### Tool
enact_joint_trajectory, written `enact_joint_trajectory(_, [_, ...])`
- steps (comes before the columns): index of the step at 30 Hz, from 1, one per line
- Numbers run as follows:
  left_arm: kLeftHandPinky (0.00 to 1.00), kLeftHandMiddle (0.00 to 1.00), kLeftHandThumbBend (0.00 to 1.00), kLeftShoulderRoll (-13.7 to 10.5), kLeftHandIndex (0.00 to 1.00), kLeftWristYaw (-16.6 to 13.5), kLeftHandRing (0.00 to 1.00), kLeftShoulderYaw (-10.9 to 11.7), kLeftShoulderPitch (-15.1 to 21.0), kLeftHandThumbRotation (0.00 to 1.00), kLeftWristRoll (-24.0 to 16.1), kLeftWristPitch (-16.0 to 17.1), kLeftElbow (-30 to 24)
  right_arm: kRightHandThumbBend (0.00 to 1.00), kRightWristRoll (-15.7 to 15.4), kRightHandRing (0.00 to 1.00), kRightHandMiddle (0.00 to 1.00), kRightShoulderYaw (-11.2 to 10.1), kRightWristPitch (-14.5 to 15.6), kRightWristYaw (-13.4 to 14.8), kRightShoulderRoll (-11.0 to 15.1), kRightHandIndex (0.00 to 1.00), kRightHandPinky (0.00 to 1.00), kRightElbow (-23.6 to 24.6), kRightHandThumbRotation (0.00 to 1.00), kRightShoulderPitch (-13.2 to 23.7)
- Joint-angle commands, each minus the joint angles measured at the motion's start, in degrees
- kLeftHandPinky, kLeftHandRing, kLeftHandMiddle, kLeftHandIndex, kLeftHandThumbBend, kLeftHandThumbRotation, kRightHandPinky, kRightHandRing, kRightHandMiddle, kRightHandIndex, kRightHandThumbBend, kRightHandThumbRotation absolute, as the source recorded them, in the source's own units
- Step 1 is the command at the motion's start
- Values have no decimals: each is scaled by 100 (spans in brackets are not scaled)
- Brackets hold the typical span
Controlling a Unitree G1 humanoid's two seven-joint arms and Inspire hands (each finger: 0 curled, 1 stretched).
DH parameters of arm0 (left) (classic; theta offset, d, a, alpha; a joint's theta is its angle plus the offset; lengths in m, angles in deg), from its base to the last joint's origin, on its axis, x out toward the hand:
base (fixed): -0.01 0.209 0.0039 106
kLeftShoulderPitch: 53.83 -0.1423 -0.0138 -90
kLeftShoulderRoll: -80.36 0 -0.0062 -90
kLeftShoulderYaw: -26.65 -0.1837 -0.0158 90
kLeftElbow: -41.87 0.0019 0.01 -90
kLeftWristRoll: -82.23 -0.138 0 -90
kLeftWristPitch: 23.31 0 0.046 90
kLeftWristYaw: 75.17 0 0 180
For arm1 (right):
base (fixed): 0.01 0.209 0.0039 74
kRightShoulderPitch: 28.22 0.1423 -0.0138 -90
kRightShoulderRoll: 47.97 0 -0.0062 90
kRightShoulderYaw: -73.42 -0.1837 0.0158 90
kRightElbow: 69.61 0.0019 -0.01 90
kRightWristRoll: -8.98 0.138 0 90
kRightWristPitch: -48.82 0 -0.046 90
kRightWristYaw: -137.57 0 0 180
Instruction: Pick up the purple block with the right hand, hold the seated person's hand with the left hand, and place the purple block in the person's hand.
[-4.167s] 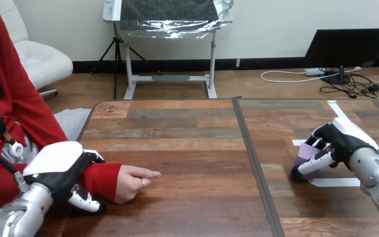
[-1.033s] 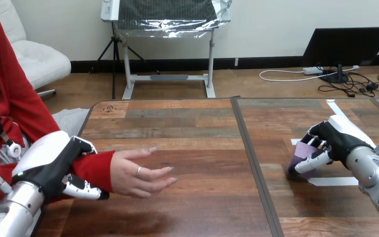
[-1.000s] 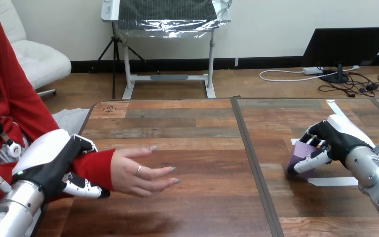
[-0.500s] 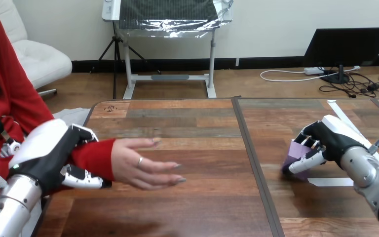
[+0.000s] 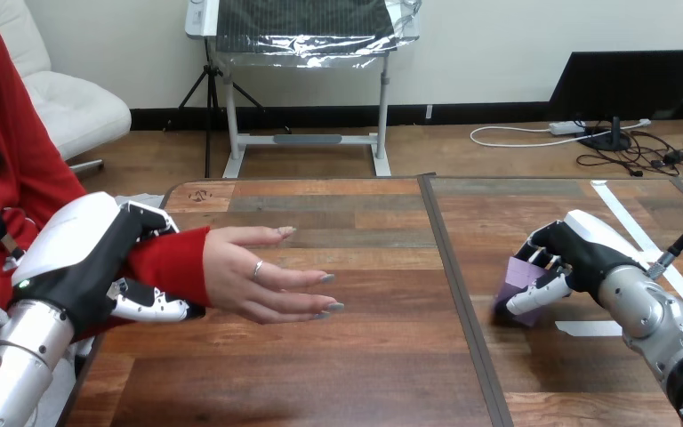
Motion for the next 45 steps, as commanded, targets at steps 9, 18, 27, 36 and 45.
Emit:
enact_joint_trajectory(9, [28, 42, 77, 112, 42, -16, 34, 186, 465, 0, 238, 20, -657, 74, 136, 49, 52, -101, -205, -59, -135, 53, 44, 302, 0, 644])
enact_joint_trajectory(18, [29, 43, 79, 193, 42, 48, 36, 119, 504, 0, 255, -23, -671, 74, 217, 46, 50, -108, -347, -105, -216, 52, 41, 370, 0, 700])
enact_joint_trajectory(27, [30, 43, 81, 281, 43, 156, 36, 20, 529, 0, 162, -213, -791, 72, 267, 43, 48, -123, -439, -168, -297, 50, 37, 483, 0, 762])
enact_joint_trajectory(36, [31, 45, 83, 332, 45, 240, 38, -44, 551, 0, 132, -332, -856, 72, 293, 41, 46, -116, -648, -168, -346, 50, 36, 649, 0, 765])
enact_joint_trajectory(45, [32, 45, 84, 356, 45, 301, 39, -58, 564, 0, 177, -367, -877, 72, 340, 41, 47, -104, -732, -201, -391, 49, 36, 803, 0, 768])
